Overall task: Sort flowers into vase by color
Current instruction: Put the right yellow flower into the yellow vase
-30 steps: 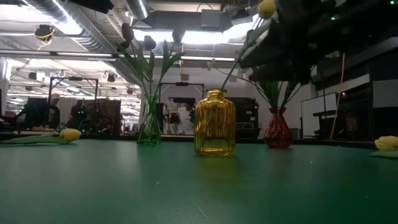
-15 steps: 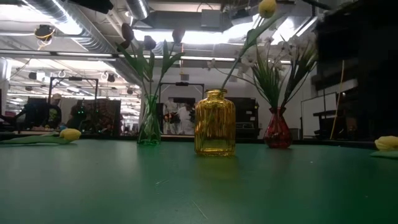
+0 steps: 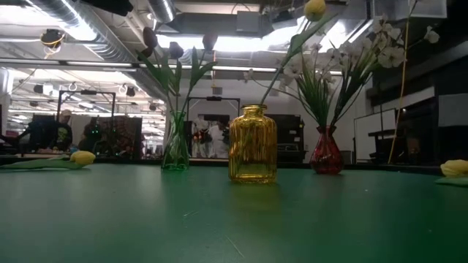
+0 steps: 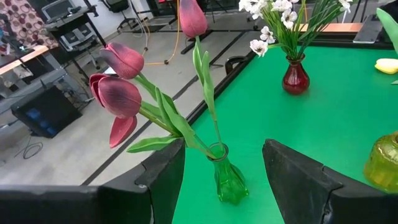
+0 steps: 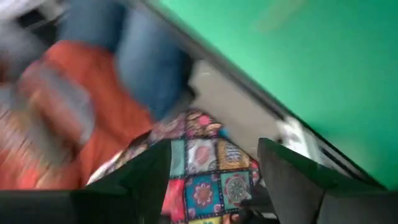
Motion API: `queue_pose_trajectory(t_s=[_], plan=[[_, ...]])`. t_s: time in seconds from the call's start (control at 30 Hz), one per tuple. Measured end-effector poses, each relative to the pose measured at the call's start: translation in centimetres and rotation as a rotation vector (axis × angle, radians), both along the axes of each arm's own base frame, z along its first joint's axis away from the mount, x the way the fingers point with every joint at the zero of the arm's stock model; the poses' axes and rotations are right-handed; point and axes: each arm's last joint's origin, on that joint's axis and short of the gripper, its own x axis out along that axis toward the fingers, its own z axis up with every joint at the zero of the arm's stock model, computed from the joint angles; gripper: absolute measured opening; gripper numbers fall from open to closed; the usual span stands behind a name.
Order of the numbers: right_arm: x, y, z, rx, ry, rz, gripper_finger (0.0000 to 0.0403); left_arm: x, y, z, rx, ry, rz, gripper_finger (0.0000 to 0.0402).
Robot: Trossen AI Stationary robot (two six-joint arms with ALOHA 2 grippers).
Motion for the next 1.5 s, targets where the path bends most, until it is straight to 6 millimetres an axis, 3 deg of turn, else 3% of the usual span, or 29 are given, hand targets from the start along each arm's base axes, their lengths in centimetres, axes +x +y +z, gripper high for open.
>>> queue_pose_trajectory(t_s=[0.13,0.27,0.5,0.67,0.9,1.23,1.5], plan=[[-2.6,0.6,0.3,-0.146,0.247,-0.060,0.0240,0.0,0.0,0.0,0.000,0.000,0.000,0.0214],[-4.2,0.2,0.7,-0.381,0.286,-0.219,0.0240,0.0,0.0,0.0,0.000,0.000,0.000,0.0214],[-3.1,-2.1,1.7,-0.640,0.147,-0.424,0.0240,0.0,0.0,0.0,-0.001,-0.002,0.001,0.0214],[-1.9,-2.9,1.8,-0.620,0.213,-0.490,0.0240,0.0,0.0,0.0,-0.001,-0.002,0.001,0.0214],[0.2,-3.9,0.0,-0.718,0.274,-0.530,0.0240,0.0,0.0,0.0,-0.001,-0.002,0.001,0.0214],[0.9,-2.8,-3.0,-0.797,0.383,-0.499,0.0240,-0.1,0.0,-0.1,0.005,0.011,0.001,0.0214],[1.7,-3.1,-4.2,-0.843,0.399,-0.522,0.0240,-0.1,0.0,-0.1,0.000,0.005,0.004,0.0214]])
